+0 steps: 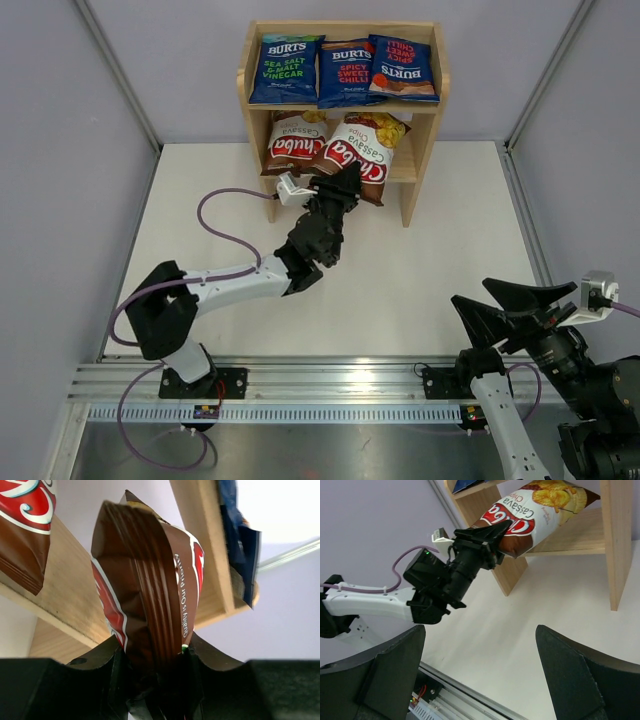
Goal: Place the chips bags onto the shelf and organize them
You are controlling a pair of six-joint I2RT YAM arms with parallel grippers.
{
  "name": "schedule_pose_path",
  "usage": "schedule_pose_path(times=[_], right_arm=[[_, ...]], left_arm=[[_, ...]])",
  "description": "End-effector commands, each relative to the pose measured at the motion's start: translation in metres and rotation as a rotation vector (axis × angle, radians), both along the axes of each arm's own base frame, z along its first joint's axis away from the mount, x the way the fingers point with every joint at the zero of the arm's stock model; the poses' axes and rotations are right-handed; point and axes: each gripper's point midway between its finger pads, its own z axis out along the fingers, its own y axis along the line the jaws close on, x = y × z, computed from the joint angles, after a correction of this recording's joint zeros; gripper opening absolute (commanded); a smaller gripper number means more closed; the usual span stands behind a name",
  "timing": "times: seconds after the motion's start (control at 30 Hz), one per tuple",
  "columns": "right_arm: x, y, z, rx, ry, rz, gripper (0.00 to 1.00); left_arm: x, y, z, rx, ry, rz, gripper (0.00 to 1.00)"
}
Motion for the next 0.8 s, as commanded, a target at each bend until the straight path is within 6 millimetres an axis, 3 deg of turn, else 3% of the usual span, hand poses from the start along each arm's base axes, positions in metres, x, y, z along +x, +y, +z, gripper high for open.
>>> schedule_pose_path(times=[0.0,0.07,0.17,0.43,0.77], right_arm=[[-0.014,0.008,0.005,0.027,-0.009,0.065,0.99],[-0.018,0.010,0.008,0.049,-0.019,0.080,0.99],[-0.027,0.014,0.014,0.069,-0.035,0.110,0.99],[-0.036,0.006,0.020,0.105,-0.024,0.078,1.00],[-0.050,0.000,0.022,0.132,-0.036,0.074,0.99]], left_arm=[[0.013,0.020,0.048,-0.185,-0.072,0.152,0.20],[0.020,0.021,0.042,-0.191,-0.044,0.204,0.20],[0.033,0.006,0.042,-0.163,-0.031,0.233,0.21],[0.073,-0.043,0.010,-0.111,0.004,0.277,0.23],[0.098,-0.071,-0.027,-0.043,0.048,0.302,0.25]])
